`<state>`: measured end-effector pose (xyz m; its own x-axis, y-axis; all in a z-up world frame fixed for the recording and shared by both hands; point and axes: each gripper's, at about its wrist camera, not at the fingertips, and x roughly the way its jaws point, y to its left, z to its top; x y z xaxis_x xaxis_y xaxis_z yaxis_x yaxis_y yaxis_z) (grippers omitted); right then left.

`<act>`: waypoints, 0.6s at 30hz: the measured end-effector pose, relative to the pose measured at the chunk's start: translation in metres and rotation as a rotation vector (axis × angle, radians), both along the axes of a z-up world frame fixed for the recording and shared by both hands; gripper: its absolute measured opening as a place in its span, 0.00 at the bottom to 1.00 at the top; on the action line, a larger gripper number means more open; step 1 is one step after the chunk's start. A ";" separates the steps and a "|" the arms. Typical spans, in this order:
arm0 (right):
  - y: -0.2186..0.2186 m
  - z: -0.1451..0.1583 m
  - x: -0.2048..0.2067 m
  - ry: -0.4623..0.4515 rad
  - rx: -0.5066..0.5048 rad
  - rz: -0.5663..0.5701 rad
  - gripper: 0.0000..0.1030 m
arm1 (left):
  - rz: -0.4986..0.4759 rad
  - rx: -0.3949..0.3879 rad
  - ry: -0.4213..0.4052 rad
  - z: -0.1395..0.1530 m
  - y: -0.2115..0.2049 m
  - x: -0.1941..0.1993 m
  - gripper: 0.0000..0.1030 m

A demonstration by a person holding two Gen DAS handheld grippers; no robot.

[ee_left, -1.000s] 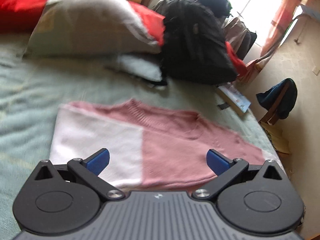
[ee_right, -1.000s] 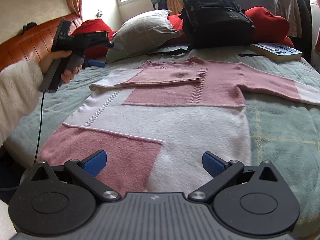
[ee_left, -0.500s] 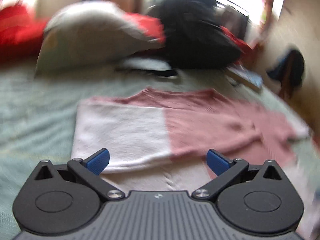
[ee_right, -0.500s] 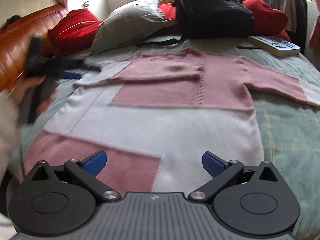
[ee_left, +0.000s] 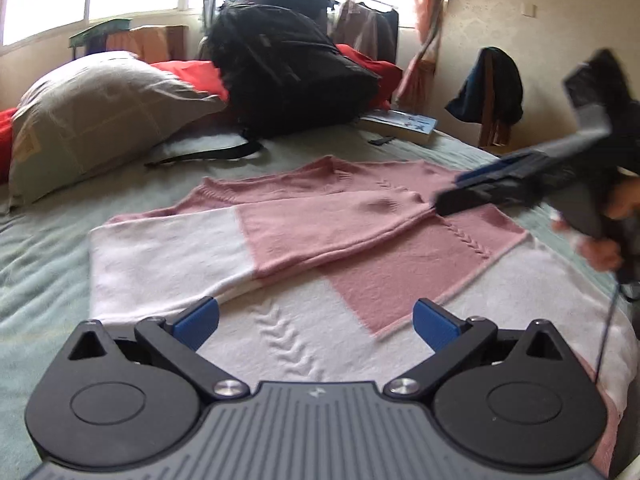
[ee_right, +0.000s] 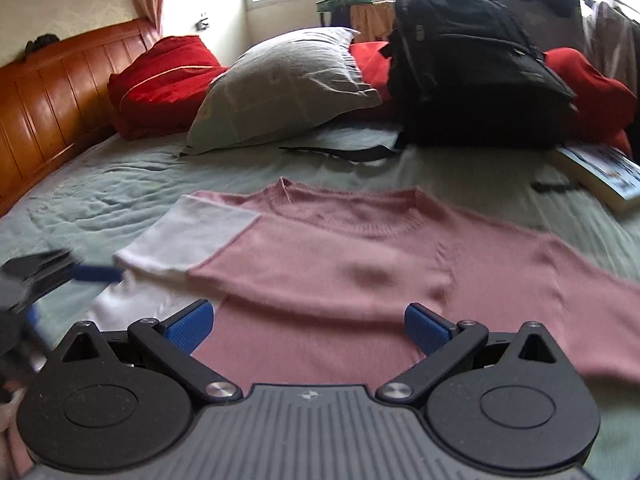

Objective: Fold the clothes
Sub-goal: 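Withdraw the left gripper from the folded sleeve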

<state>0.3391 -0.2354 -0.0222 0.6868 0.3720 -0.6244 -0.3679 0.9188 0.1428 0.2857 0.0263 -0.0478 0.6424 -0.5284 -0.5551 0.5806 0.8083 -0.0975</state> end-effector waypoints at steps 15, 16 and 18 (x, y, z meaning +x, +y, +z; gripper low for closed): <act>-0.018 -0.039 0.050 0.085 0.073 -0.151 1.00 | 0.006 0.000 -0.030 0.003 0.001 -0.007 0.99; -0.024 -0.034 0.042 0.088 0.093 -0.172 1.00 | -0.006 0.000 -0.034 0.004 -0.001 -0.009 0.99; -0.028 -0.025 0.022 0.082 0.119 -0.157 1.00 | -0.032 -0.001 -0.042 0.006 -0.003 -0.013 0.99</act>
